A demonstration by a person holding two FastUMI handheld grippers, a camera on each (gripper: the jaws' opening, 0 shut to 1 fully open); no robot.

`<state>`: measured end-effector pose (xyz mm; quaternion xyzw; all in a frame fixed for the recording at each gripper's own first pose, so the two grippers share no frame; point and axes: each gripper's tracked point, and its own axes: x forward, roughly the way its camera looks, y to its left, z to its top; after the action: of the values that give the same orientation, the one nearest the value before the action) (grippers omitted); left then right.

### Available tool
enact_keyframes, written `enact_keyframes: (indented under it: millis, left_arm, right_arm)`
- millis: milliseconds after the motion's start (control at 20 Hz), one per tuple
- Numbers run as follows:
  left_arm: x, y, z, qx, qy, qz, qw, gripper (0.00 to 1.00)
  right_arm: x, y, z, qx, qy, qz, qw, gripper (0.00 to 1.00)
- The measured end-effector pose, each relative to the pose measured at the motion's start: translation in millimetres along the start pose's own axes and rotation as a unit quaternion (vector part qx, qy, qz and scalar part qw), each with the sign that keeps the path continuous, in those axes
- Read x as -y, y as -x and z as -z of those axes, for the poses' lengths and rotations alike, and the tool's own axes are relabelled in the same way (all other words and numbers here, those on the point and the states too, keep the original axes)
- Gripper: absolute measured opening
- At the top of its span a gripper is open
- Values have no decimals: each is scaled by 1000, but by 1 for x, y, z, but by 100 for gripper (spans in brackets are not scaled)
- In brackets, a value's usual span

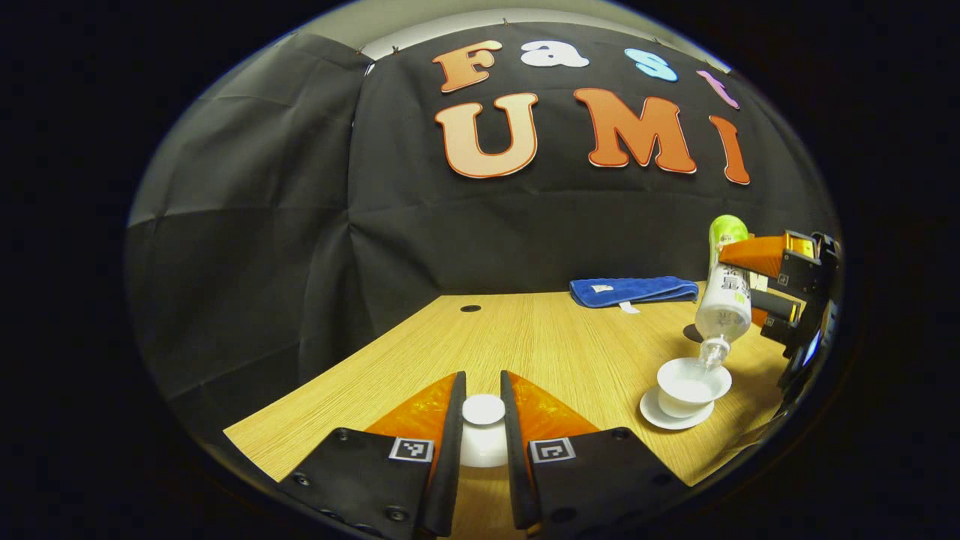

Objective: Open the teacup lid with one hand, grasp the water bottle and pour water into the teacup with the other hand; after pouring, place the water bottle on the coaster and then close the teacup lid.

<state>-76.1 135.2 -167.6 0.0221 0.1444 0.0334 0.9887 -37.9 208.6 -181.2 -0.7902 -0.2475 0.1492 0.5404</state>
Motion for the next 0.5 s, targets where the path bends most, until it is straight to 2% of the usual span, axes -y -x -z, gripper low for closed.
enact_keyframes:
  millis: [150, 200, 300, 400, 500]
  left_arm:
    - [2, 1, -5, 6, 0, 0, 1000, 32]
    - [3, 0, -7, 8, 0, 2, 1000, 33]
    - [5, 1, -8, 11, 1, 5, 1000, 31]
    - [10, 1, -9, 11, 6, 11, 1000, 33]
    - [15, 3, -13, 14, 9, 16, 1000, 33]
  right_arm:
    - [-10, 5, 0, -10, -58, -31, 998, 61]
    - [-20, 5, 0, -16, -99, -56, 993, 60]
    - [-29, 6, 1, -29, -170, -89, 981, 61]
    - [-33, 7, 3, -43, -213, -96, 971, 61]
    - [-29, 10, 11, -57, -271, -102, 956, 61]
